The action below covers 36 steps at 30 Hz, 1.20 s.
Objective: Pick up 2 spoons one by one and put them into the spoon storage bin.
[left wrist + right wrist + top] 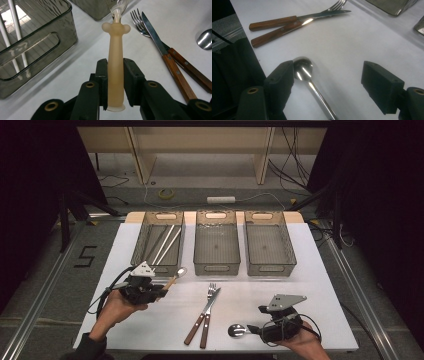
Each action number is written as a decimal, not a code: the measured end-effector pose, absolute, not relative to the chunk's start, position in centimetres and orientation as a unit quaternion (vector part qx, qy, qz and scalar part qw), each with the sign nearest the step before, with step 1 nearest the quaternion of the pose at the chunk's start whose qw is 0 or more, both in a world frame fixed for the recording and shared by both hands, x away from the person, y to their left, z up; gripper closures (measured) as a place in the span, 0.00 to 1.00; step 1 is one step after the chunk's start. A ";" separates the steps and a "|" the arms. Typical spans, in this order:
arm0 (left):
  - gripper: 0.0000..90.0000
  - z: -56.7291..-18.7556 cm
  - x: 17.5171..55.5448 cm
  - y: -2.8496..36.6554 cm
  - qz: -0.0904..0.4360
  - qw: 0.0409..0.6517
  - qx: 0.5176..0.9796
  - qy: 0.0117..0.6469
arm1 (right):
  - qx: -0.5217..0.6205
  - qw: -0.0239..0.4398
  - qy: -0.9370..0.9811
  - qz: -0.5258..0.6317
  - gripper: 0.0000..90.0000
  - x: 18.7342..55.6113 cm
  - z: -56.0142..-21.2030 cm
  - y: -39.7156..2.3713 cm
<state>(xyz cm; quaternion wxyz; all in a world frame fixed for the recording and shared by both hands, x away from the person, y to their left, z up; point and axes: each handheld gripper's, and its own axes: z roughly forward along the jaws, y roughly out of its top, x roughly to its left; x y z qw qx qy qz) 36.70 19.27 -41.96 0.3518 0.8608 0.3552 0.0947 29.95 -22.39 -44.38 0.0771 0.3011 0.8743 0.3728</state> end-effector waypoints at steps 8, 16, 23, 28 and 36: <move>0.83 -41.6 36.9 18.9 0.101 0.377 0.839 0.378 | 0.304 0.076 0.873 0.373 0.30 30.0 -44.5 -22.3; 0.83 -41.2 37.3 17.8 0.103 0.407 0.824 0.381 | 0.305 0.073 0.873 0.373 0.30 30.0 -44.5 -22.3; 0.83 -40.4 38.6 16.3 0.102 0.436 0.807 0.385 | 0.304 0.073 0.873 0.374 0.30 30.1 -44.5 -22.3; 0.83 -40.1 39.7 15.0 0.104 0.440 0.807 0.380 | 0.306 0.073 0.872 0.374 0.30 30.2 -44.6 -22.4; 0.83 -39.6 41.3 14.2 0.100 0.458 0.793 0.389 | 0.307 0.073 0.872 0.375 0.30 30.2 -44.6 -22.5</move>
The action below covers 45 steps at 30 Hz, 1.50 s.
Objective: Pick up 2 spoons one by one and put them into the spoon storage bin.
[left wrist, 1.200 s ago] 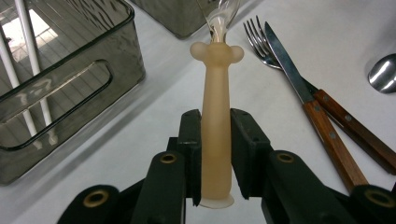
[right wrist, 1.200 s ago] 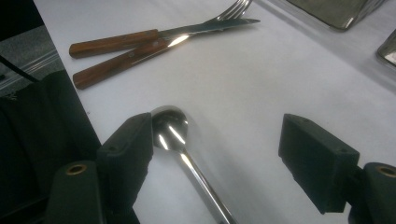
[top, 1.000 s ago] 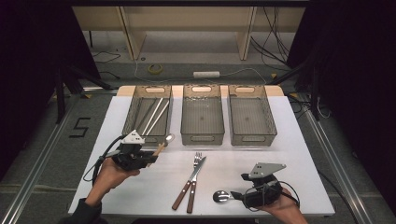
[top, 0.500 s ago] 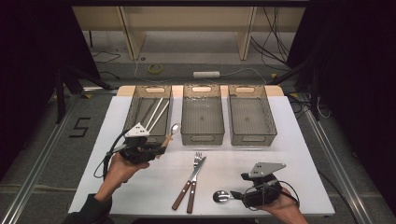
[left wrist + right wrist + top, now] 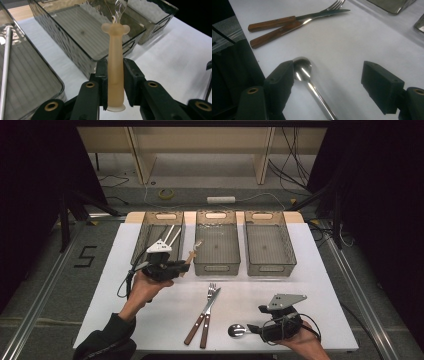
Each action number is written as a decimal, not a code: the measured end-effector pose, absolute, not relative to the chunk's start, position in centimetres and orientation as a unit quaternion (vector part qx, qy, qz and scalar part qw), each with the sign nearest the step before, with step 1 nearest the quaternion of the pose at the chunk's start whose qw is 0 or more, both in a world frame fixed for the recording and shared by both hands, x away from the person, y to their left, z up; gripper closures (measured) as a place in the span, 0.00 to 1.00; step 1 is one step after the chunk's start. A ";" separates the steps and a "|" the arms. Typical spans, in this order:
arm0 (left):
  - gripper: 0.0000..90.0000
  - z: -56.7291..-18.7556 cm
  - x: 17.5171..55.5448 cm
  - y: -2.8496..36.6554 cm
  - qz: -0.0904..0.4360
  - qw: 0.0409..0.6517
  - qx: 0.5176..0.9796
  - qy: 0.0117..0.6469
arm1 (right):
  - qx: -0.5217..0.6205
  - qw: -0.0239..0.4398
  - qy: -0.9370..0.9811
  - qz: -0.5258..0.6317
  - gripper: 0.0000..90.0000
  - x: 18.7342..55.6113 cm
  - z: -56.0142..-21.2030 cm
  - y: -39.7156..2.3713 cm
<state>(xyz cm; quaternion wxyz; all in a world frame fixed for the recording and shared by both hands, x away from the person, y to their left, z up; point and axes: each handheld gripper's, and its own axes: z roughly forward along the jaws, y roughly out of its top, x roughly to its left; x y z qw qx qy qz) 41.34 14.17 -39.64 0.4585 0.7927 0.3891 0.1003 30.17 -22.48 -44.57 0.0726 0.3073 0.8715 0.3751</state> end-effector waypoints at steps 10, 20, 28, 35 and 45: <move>0.83 -39.0 43.0 13.0 0.097 0.467 0.785 0.395 | 0.308 0.073 0.871 0.375 0.30 30.2 -44.6 -22.5; 0.83 -38.5 44.8 12.6 0.098 0.473 0.773 0.410 | 0.308 0.072 0.871 0.377 0.30 30.1 -44.5 -22.5; 0.83 -38.4 45.9 12.3 0.097 0.476 0.763 0.426 | 0.307 0.071 0.870 0.379 0.30 30.1 -44.5 -22.5; 0.83 -38.1 47.0 11.6 0.098 0.476 0.759 0.433 | 0.307 0.071 0.870 0.379 0.30 30.1 -44.5 -22.5; 0.83 -37.9 48.1 10.4 0.097 0.478 0.754 0.439 | 0.307 0.071 0.870 0.380 0.30 30.1 -44.4 -22.6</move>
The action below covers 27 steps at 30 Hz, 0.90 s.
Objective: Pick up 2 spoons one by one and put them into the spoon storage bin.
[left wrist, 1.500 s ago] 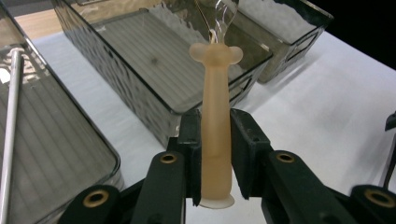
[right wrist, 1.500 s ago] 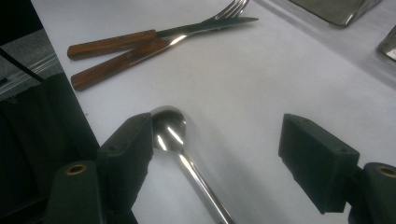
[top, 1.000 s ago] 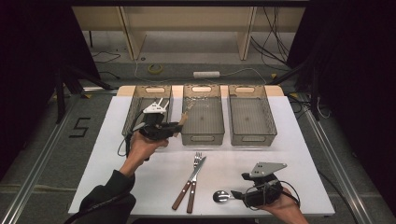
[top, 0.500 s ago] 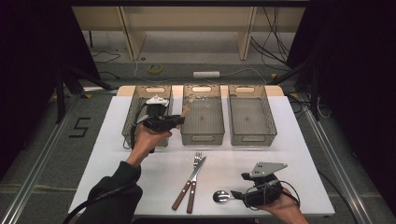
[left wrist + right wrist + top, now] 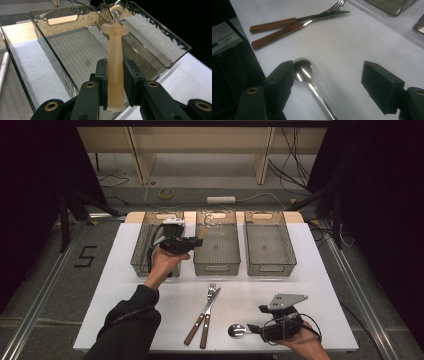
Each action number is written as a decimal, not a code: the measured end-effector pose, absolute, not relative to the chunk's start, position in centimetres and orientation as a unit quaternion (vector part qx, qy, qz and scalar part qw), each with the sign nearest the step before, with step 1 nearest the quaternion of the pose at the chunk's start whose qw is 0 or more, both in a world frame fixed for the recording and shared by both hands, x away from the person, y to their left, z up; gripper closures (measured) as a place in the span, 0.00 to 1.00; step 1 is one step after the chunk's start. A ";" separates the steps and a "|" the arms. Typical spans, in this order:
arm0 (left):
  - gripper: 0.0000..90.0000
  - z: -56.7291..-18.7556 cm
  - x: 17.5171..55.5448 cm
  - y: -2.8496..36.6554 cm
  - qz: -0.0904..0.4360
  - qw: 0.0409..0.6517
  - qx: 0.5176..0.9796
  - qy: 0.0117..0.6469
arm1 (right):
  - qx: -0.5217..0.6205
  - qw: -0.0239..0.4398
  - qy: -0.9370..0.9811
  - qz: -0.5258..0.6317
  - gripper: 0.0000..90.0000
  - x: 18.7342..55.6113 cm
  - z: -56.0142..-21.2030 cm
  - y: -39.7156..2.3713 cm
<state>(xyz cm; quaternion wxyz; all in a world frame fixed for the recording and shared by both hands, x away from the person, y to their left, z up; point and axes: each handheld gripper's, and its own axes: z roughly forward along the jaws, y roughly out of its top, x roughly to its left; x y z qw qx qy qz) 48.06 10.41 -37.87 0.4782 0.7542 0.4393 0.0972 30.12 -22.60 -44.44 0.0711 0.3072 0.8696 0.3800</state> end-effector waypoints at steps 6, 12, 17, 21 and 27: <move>0.83 -37.7 48.6 9.4 0.101 0.473 0.759 0.437 | 0.308 0.069 0.869 0.380 0.30 30.1 -44.4 -22.6; 0.83 -38.0 49.2 8.5 0.102 0.465 0.762 0.440 | 0.306 0.071 0.870 0.381 0.30 30.1 -44.4 -22.7; 0.83 -38.4 49.7 8.0 0.104 0.462 0.758 0.448 | 0.306 0.072 0.869 0.382 0.30 30.1 -44.4 -22.7; 0.83 -38.7 50.2 7.7 0.104 0.457 0.759 0.451 | 0.306 0.071 0.869 0.382 0.30 30.1 -44.4 -22.7; 0.83 -39.3 50.6 7.3 0.101 0.449 0.759 0.460 | 0.306 0.071 0.869 0.382 0.30 30.1 -44.4 -22.7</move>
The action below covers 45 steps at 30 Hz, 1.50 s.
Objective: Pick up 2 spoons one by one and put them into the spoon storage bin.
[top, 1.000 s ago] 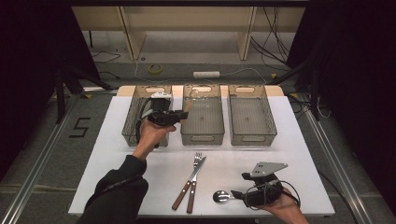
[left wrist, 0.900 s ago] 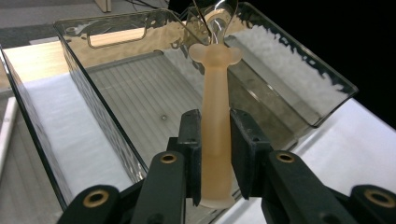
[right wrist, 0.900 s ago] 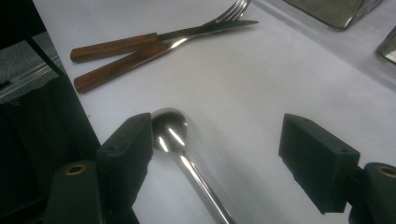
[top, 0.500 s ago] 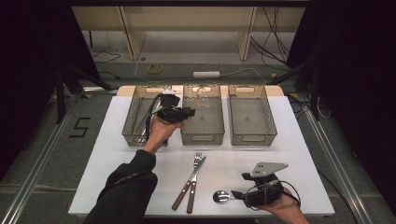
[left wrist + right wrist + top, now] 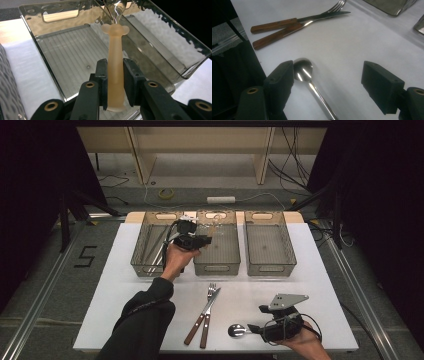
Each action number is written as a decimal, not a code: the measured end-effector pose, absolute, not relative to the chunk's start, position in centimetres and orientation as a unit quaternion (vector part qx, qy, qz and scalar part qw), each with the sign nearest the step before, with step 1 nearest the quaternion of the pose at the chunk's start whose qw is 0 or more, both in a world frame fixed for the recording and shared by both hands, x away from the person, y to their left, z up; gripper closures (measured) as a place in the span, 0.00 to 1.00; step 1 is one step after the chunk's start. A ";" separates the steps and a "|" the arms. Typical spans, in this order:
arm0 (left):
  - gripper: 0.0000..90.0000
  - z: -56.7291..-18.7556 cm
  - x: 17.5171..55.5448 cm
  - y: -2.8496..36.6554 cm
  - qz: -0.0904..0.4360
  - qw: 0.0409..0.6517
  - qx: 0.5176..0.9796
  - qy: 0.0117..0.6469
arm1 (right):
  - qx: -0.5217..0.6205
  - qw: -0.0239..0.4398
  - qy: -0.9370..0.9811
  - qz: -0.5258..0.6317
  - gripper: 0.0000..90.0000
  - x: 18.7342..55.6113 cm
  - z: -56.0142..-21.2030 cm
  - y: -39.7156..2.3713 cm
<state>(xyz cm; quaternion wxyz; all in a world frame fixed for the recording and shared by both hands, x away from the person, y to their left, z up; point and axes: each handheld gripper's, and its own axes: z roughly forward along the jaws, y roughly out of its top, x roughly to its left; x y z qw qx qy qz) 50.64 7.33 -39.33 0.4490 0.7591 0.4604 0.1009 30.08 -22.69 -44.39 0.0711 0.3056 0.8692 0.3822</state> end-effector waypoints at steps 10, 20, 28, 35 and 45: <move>0.82 -40.6 51.0 7.7 0.095 0.436 0.761 0.470 | 0.304 0.070 0.870 0.382 0.30 30.0 -44.4 -22.7; 0.80 -41.5 51.3 7.7 0.079 0.431 0.761 0.478 | 0.304 0.069 0.870 0.381 0.30 30.0 -44.4 -22.6; 0.56 -40.4 50.8 7.9 0.066 0.423 0.770 0.473 | 0.304 0.071 0.870 0.383 0.30 30.0 -44.3 -22.7; 0.43 -39.1 49.1 9.2 0.080 0.416 0.786 0.450 | 0.306 0.069 0.870 0.380 0.30 30.0 -44.4 -22.7; 0.34 -38.7 46.5 12.1 0.085 0.421 0.797 0.425 | 0.306 0.069 0.871 0.378 0.31 30.2 -44.5 -22.7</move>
